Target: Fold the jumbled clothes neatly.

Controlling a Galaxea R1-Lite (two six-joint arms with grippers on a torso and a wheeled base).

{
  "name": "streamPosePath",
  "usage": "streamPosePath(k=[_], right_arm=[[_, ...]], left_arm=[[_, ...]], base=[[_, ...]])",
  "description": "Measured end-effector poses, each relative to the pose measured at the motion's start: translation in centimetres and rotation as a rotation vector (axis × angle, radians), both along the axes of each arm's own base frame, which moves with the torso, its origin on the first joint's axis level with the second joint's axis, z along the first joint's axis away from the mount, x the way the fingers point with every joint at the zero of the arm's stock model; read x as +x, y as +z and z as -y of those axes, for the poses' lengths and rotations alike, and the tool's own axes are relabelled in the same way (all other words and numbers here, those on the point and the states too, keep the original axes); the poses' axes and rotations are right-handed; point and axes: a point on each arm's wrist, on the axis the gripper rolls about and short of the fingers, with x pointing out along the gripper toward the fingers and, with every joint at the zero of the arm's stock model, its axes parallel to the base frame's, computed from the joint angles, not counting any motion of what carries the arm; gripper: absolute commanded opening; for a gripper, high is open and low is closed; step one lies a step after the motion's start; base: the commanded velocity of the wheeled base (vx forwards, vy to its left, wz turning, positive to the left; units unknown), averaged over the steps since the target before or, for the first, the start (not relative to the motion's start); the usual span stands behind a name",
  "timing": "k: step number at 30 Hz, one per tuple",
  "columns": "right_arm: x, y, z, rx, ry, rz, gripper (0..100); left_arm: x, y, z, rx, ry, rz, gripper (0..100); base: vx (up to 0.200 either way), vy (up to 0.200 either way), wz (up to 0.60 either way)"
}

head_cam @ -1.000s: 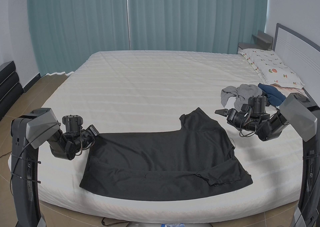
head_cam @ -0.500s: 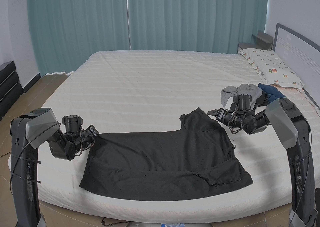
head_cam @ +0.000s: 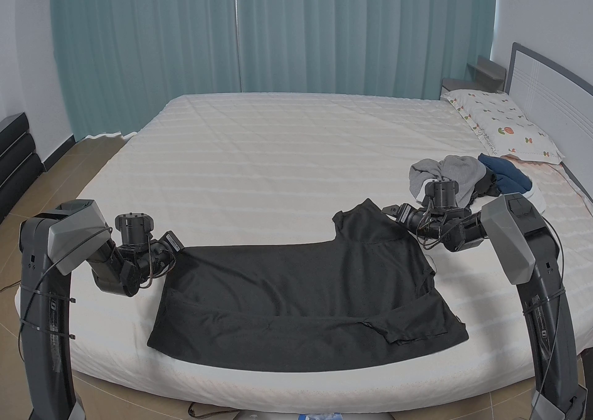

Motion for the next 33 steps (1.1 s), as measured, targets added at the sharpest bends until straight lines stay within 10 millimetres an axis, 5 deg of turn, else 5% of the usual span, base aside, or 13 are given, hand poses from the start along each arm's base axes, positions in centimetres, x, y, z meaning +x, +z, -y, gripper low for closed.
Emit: streamPosePath(k=[3, 4, 20, 33], right_arm=[[0.2, -0.4, -0.1, -0.002, -0.006, -0.01, 100], [0.2, -0.5, -0.1, -0.002, -0.007, -0.018, 0], [-0.2, -0.5, 0.8, 0.005, -0.03, -0.051, 0], [-1.6, 2.0, 2.1, 0.016, -0.042, -0.056, 0]], left_arm=[[0.0, 0.0, 0.0, 0.0, 0.0, 0.002, 0], [0.0, 0.0, 0.0, 0.0, 0.0, 0.003, 0], [0.2, 0.2, -0.1, 0.0, 0.003, 0.01, 0], [0.1, 1.1, -0.2, 0.003, 0.004, 0.03, 0]], base=[[0.0, 0.0, 0.0], [0.0, 0.0, 0.0], [0.0, 0.0, 0.0], [0.0, 0.0, 0.0]])
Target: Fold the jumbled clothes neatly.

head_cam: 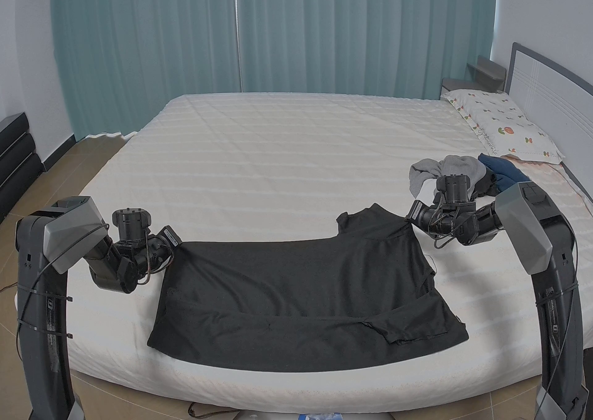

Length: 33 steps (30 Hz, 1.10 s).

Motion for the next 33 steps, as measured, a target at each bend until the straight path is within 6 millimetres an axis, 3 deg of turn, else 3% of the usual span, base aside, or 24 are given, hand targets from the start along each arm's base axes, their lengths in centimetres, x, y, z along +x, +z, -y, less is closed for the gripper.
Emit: streamPosePath(k=[18, 33], right_arm=[[-3.5, 5.2, 1.5, 0.088, 0.007, 0.09, 0], [-6.3, 5.7, 2.2, 0.1, 0.06, 0.035, 0]], left_arm=[[-1.0, 2.1, -0.1, 0.008, 0.0, 0.032, 0], [-3.2, 2.5, -0.3, 0.157, -0.073, 0.004, 0]], base=[[0.0, 0.0, 0.0], [0.0, 0.0, 0.0]])
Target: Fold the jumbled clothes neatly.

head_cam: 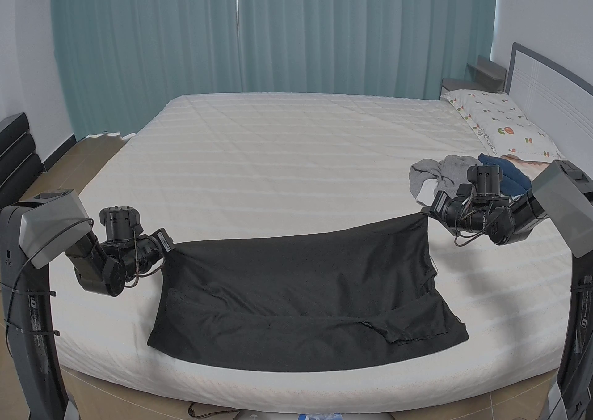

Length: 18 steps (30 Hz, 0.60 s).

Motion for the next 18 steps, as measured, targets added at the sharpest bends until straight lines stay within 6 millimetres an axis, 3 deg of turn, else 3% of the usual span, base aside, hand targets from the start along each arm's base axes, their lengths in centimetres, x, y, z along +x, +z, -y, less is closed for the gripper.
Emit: streamPosePath(k=[10, 18], right_arm=[[-3.6, -0.6, 1.4, -0.031, 0.094, -0.07, 0], [-6.7, -2.4, 2.1, -0.125, 0.179, -0.126, 0]], left_arm=[[-1.7, 0.0, 0.2, 0.089, -0.062, -0.029, 0], [-3.8, -0.5, 0.2, 0.27, -0.172, -0.04, 0]], base=[[0.0, 0.0, 0.0], [0.0, 0.0, 0.0]])
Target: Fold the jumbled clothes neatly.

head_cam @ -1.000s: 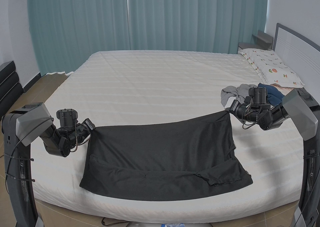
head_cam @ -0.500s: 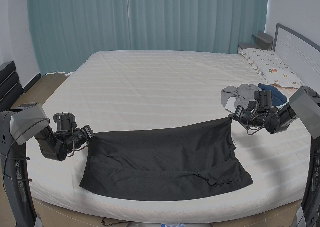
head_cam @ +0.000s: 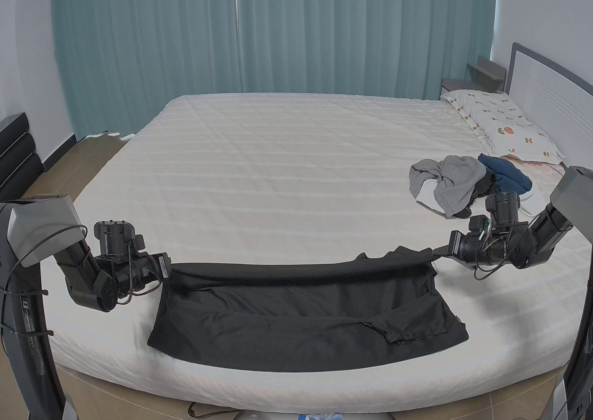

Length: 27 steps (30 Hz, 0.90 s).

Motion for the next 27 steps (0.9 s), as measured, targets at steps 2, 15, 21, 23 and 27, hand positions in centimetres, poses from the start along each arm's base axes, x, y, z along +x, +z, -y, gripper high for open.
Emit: streamPosePath(k=[2, 15, 21, 23, 27], right_arm=[[-0.8, -0.5, 0.1, -0.029, 0.027, -0.011, 0], [-3.8, -2.9, 0.1, -0.125, 0.117, -0.089, 0], [-4.0, -3.7, -0.2, -0.145, 0.111, -0.115, 0], [-4.0, -3.8, -0.2, -0.149, 0.117, -0.119, 0], [-4.1, -4.1, -0.2, -0.16, 0.117, -0.124, 100]], left_arm=[[-0.7, -0.3, 0.0, 0.049, -0.031, -0.011, 0], [-3.9, -2.3, 0.2, 0.21, -0.157, -0.112, 0], [-4.4, -2.6, 0.6, 0.208, -0.171, -0.139, 0], [-4.5, -2.7, 0.7, 0.208, -0.176, -0.144, 100], [-4.7, -2.8, 0.8, 0.208, -0.179, -0.151, 100]], base=[[0.0, 0.0, 0.0], [0.0, 0.0, 0.0], [0.0, 0.0, 0.0], [0.0, 0.0, 0.0], [0.0, 0.0, 0.0]])
